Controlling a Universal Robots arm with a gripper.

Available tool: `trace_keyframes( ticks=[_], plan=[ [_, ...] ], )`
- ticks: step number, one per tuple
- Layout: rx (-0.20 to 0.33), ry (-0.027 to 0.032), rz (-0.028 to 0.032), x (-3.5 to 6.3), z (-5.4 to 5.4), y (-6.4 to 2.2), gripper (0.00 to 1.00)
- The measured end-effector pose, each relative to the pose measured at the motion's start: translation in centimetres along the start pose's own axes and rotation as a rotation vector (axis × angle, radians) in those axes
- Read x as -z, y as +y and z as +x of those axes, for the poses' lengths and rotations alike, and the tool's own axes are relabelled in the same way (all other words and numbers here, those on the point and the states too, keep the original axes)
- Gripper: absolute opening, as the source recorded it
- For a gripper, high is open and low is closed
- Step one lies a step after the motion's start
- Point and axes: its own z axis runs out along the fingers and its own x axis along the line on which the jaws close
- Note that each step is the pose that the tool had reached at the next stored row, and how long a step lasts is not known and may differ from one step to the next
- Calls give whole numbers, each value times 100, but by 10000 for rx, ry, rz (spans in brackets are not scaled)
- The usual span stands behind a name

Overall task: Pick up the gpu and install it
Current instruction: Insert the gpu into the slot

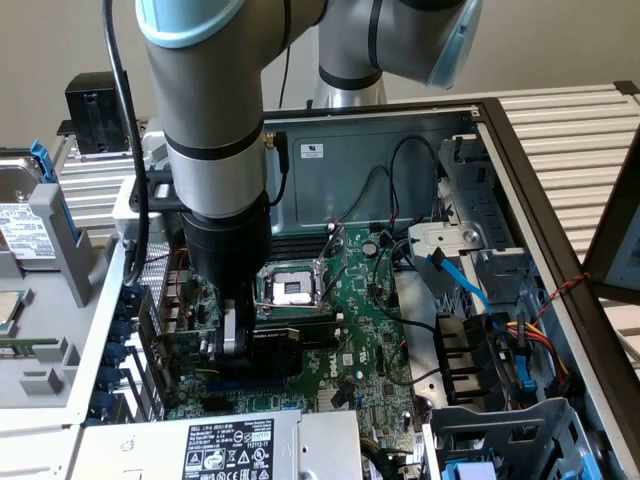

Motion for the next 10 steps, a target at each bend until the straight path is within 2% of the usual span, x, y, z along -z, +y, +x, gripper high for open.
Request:
trace_keyframes(
  ticks=[10],
  plan=[
    [0, -3, 1, -2, 4, -1, 28]
  ],
)
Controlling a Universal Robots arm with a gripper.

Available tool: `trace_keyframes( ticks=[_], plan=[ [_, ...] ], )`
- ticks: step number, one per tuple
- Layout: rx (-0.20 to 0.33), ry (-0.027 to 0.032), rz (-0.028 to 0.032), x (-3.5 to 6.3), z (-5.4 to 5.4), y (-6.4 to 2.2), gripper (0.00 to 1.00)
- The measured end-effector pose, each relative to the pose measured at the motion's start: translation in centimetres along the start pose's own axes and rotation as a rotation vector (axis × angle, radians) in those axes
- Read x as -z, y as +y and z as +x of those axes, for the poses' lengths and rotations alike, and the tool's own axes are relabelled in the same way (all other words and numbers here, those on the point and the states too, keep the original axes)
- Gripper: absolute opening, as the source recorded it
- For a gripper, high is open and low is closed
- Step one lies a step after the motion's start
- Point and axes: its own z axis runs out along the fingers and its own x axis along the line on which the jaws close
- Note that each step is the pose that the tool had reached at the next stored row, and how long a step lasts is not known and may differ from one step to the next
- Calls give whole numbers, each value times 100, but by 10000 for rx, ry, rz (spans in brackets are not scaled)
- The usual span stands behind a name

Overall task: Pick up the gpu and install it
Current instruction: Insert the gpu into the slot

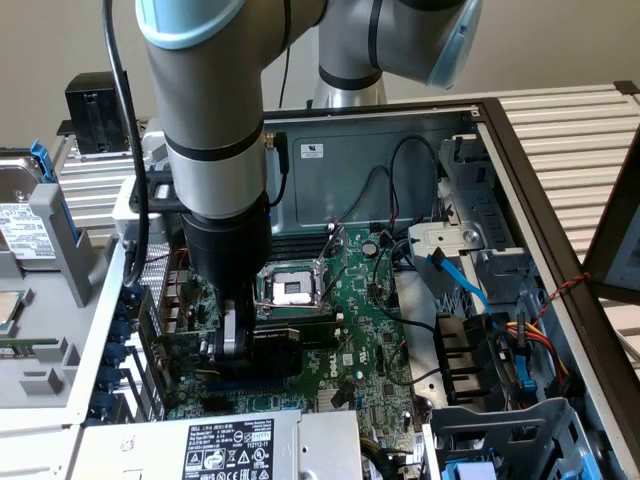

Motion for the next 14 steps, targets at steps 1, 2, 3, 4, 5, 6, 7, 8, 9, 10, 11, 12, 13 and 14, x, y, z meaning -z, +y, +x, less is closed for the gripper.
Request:
trace_keyframes(
  ticks=[1, 2, 3, 4, 5, 6, 7, 8, 9, 10, 11, 12, 13, 14],
  plan=[
    [-1, 1, -1, 0, 0, 0, 28],
    [-1, 0, 0, 0, 0, 0, 28],
    [0, 1, -1, 0, 0, 0, 28],
    [0, 1, -1, 0, 0, 0, 28],
    [0, 1, -1, 1, 0, 0, 28],
    [0, 2, -2, 1, 0, 0, 28],
    [0, 1, -2, 1, 0, 0, 28],
    [0, 2, -3, 1, 0, 0, 28],
    [0, 2, -3, 1, 0, 0, 28],
    [0, 2, -4, 1, 0, 0, 28],
    [0, 3, -4, 0, 1, 0, 28],
    [0, 4, -5, 0, 1, 0, 28],
    [0, 4, -5, 0, 1, 0, 28],
    [0, 4, -5, -1, 1, 1, 28]
  ],
)
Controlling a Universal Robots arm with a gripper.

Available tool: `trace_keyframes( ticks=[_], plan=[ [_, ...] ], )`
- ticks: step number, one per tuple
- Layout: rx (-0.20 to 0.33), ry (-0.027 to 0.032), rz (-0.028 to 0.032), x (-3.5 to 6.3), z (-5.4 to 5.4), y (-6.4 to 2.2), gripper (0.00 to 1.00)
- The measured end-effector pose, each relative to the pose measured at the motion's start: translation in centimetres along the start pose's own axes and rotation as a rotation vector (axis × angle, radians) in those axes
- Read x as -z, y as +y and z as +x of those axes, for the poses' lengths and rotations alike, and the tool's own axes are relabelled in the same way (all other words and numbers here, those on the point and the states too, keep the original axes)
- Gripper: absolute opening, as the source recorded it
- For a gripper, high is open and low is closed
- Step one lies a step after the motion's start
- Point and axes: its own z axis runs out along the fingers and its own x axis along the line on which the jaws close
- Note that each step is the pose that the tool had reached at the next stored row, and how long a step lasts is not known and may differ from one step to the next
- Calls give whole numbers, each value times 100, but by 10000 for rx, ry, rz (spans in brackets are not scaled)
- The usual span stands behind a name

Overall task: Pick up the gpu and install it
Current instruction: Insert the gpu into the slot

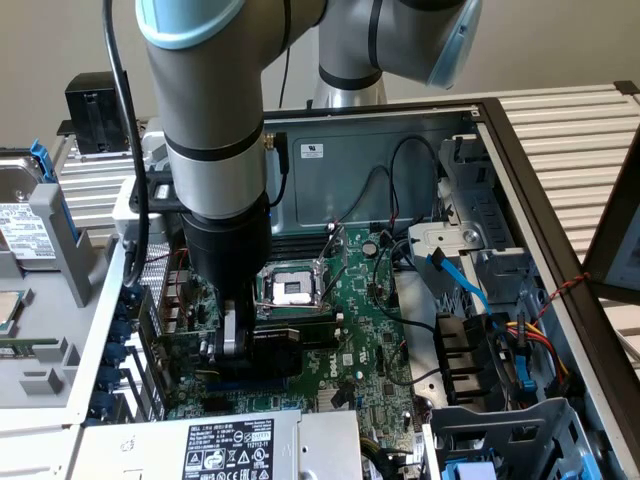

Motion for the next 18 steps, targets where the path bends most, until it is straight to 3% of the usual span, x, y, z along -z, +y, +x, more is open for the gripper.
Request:
trace_keyframes(
  ticks=[18],
  plan=[
    [0, -1, -4, -17, 0, -1, 28]
  ],
)
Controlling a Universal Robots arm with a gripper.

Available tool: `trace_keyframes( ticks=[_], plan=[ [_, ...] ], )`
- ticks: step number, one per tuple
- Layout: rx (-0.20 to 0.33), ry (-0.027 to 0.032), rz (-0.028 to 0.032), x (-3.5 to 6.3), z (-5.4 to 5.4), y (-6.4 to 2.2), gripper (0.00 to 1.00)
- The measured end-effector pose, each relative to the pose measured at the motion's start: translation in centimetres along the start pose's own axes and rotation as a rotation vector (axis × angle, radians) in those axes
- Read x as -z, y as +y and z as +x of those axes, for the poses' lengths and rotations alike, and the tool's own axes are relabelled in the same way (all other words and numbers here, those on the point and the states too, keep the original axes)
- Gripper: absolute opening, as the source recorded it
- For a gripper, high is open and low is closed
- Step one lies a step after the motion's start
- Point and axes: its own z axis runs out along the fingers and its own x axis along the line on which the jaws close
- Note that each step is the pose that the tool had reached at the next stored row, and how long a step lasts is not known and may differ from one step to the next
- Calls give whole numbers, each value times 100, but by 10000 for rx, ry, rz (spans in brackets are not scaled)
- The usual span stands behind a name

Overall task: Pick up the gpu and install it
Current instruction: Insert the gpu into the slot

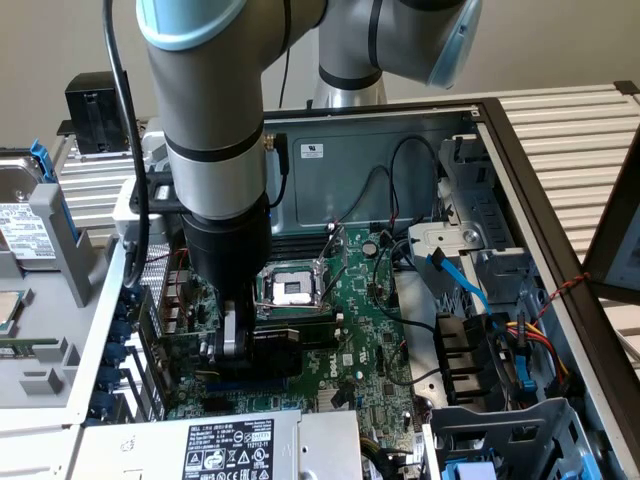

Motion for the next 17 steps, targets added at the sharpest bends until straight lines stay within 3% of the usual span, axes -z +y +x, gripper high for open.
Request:
trace_keyframes(
  ticks=[17],
  plan=[
    [0, 0, 0, -20, 0, 0, 28]
  ],
)
